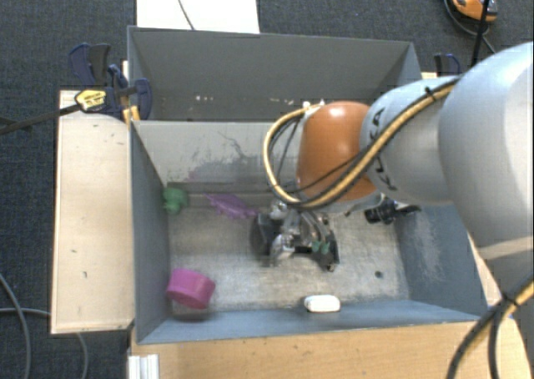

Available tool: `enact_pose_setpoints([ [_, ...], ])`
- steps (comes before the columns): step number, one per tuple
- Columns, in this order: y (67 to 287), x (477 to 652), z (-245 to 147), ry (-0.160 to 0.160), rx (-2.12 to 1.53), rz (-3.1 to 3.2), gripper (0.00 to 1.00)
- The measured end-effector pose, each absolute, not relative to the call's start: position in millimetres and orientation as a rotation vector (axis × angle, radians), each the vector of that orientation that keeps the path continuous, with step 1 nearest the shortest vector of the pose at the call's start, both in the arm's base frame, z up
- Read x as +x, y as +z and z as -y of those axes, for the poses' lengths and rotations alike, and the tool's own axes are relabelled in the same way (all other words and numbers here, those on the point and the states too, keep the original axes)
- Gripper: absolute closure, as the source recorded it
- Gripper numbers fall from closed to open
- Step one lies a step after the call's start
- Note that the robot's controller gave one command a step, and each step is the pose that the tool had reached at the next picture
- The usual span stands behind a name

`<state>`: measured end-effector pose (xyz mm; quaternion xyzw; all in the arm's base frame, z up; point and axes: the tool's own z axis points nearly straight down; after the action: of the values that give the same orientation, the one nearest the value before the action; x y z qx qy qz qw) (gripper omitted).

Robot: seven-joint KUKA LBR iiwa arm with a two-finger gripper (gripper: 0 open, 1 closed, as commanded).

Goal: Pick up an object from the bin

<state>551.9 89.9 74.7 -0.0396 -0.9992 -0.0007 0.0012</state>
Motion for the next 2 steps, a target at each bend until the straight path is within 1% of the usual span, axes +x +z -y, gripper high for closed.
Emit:
enact_pose_setpoints([
  [1,115.4,549.4,-93.9,0.002,-0.106,3.134,1.0],
  [2,172.3,551.1,-83.0,0.001,-0.151,3.132,1.0],
])
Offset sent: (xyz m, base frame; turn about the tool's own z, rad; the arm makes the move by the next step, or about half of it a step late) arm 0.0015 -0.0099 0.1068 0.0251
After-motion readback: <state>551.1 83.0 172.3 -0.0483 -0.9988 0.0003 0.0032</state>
